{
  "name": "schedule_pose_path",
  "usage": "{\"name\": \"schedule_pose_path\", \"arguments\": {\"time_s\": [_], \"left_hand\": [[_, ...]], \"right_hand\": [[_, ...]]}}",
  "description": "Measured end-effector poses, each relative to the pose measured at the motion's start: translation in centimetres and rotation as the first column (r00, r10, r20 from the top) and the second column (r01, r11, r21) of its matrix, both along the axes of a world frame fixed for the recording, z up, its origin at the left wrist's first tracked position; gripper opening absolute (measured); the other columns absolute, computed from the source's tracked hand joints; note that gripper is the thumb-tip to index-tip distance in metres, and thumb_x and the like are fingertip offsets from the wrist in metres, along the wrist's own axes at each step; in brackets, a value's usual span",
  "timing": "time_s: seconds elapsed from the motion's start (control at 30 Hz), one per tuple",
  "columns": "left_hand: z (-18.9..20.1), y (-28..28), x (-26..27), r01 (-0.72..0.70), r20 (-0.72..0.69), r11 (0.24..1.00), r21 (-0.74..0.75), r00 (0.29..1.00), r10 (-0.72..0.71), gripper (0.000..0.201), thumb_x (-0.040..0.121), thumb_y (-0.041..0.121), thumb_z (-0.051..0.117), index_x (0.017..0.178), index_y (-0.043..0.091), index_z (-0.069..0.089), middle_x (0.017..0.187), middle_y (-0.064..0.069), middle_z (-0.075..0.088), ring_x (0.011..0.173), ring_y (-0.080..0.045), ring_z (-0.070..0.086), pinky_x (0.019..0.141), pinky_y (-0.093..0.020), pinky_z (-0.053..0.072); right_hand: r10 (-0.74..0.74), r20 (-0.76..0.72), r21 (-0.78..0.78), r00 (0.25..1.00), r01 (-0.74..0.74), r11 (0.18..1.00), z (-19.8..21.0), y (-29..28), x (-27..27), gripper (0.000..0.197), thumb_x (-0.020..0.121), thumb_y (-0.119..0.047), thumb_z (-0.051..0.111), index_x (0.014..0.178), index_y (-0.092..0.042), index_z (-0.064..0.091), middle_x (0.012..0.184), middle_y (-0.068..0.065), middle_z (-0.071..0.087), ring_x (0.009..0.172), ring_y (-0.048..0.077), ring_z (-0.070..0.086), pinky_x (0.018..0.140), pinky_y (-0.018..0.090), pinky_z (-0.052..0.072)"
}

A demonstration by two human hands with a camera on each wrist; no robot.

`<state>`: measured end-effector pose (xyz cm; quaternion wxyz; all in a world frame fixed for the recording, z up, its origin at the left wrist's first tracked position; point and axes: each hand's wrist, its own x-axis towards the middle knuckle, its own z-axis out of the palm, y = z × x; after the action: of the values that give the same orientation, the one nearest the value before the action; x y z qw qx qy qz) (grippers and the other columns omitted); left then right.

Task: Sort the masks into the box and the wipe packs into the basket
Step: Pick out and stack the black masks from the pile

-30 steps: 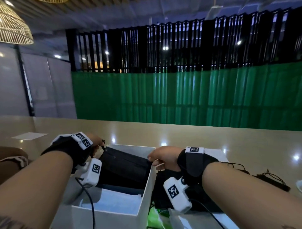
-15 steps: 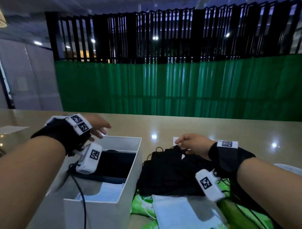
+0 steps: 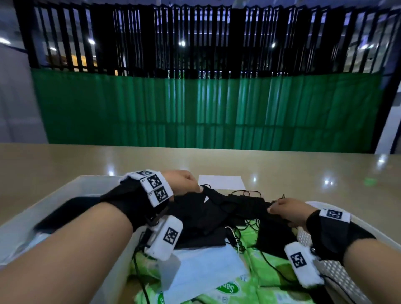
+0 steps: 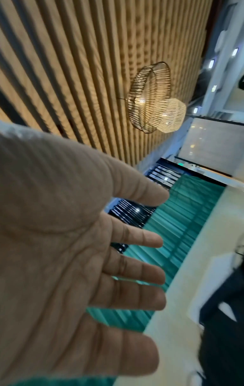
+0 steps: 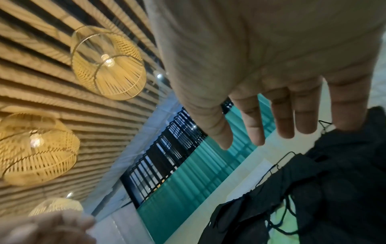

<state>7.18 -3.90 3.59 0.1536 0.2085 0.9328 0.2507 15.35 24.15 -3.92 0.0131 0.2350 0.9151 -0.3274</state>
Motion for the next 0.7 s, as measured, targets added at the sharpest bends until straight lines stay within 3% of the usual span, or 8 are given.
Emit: {"name": "schedule_pose_path", "arguments": {"time_s": [0.07,0.2,0.27,0.33,0.43,0.53,0.63,0.7], "left_hand": [[-2.1,1.7,0.7,0.029,-0.021,0.995,-0.096,0.999,-0.031,0.019,0.087,0.042,0.060,0.094,0.027,0.052,0.091,0.003,0.051,0.081,-0.012,0.048,0.074,-0.023,0.040],[-6.8,4.1,1.6,0.084,-0.015,0.958,-0.274,0.996,-0.091,0.071,0.074,0.045,0.072,0.135,0.028,0.041,0.132,0.001,0.047,0.118,-0.020,0.049,0.097,-0.028,0.039],[-9.4,5.0,2.3,0.101,-0.040,0.919,-0.381,0.991,-0.126,0.086,0.065,0.044,0.075,0.139,0.035,0.034,0.132,0.003,0.042,0.119,-0.023,0.049,0.100,-0.032,0.042],[-11.5,5.7,2.6,0.102,-0.074,0.879,-0.466,0.985,-0.154,0.089,0.059,0.040,0.075,0.138,0.040,0.032,0.128,0.003,0.041,0.117,-0.024,0.049,0.100,-0.034,0.044],[-12.5,6.0,1.9,0.124,-0.083,0.872,-0.473,0.979,-0.184,0.081,0.071,0.026,0.074,0.141,0.031,0.034,0.137,-0.003,0.037,0.124,-0.026,0.045,0.103,-0.032,0.041],[-11.8,5.8,0.9,0.134,-0.129,0.892,-0.432,0.970,-0.208,0.052,0.087,0.014,0.061,0.136,0.021,0.044,0.139,-0.006,0.043,0.124,-0.024,0.047,0.097,-0.027,0.039],[-11.2,5.7,0.2,0.126,-0.190,0.900,-0.417,0.956,-0.222,0.034,0.091,0.011,0.052,0.125,0.013,0.054,0.124,-0.007,0.057,0.105,-0.019,0.055,0.080,-0.022,0.040],[-10.3,5.4,0.0,0.120,-0.191,0.917,-0.380,0.960,-0.205,0.023,0.091,0.013,0.050,0.112,0.011,0.058,0.101,-0.005,0.057,0.087,-0.017,0.049,0.068,-0.020,0.037]], "right_hand": [[-0.046,-0.003,-0.099,0.999,0.045,0.994,-0.3,0.3,1.0,0.014,0.094,-0.022,0.055,0.082,-0.015,0.056,0.078,-0.001,0.053,0.066,0.010,0.048,0.060,0.021,0.040],[0.010,0.125,0.070,0.992,-0.019,0.997,-1.8,0.6,2.1,0.027,0.091,-0.040,0.056,0.085,-0.014,0.059,0.093,0.006,0.061,0.091,0.022,0.061,0.068,0.025,0.039],[0.033,0.219,0.144,0.975,-0.066,0.987,-2.5,0.2,2.6,0.042,0.086,-0.050,0.058,0.111,-0.016,0.060,0.115,0.006,0.061,0.111,0.022,0.056,0.083,0.024,0.039],[0.038,0.284,0.173,0.958,-0.091,0.981,-3.4,-0.1,2.9,0.068,0.081,-0.056,0.062,0.136,-0.021,0.044,0.137,0.005,0.049,0.127,0.022,0.045,0.098,0.024,0.035],[0.067,0.338,0.216,0.939,-0.147,0.965,-4.2,-0.4,3.0,0.084,0.076,-0.055,0.066,0.146,-0.028,0.029,0.145,0.006,0.041,0.134,0.024,0.036,0.107,0.025,0.031],[0.079,0.402,0.276,0.912,-0.203,0.939,-4.3,-0.8,2.8,0.088,0.078,-0.053,0.064,0.149,-0.026,0.020,0.146,0.008,0.039,0.135,0.027,0.034,0.111,0.029,0.029],[0.078,0.410,0.324,0.909,-0.225,0.919,-4.4,-0.9,2.5,0.093,0.076,-0.055,0.066,0.150,-0.025,0.018,0.146,0.009,0.038,0.135,0.028,0.035,0.112,0.032,0.029],[0.078,0.409,0.339,0.909,-0.231,0.912,-4.6,-0.8,2.4,0.093,0.075,-0.055,0.066,0.149,-0.026,0.019,0.145,0.009,0.038,0.134,0.028,0.035,0.111,0.033,0.030]]}}
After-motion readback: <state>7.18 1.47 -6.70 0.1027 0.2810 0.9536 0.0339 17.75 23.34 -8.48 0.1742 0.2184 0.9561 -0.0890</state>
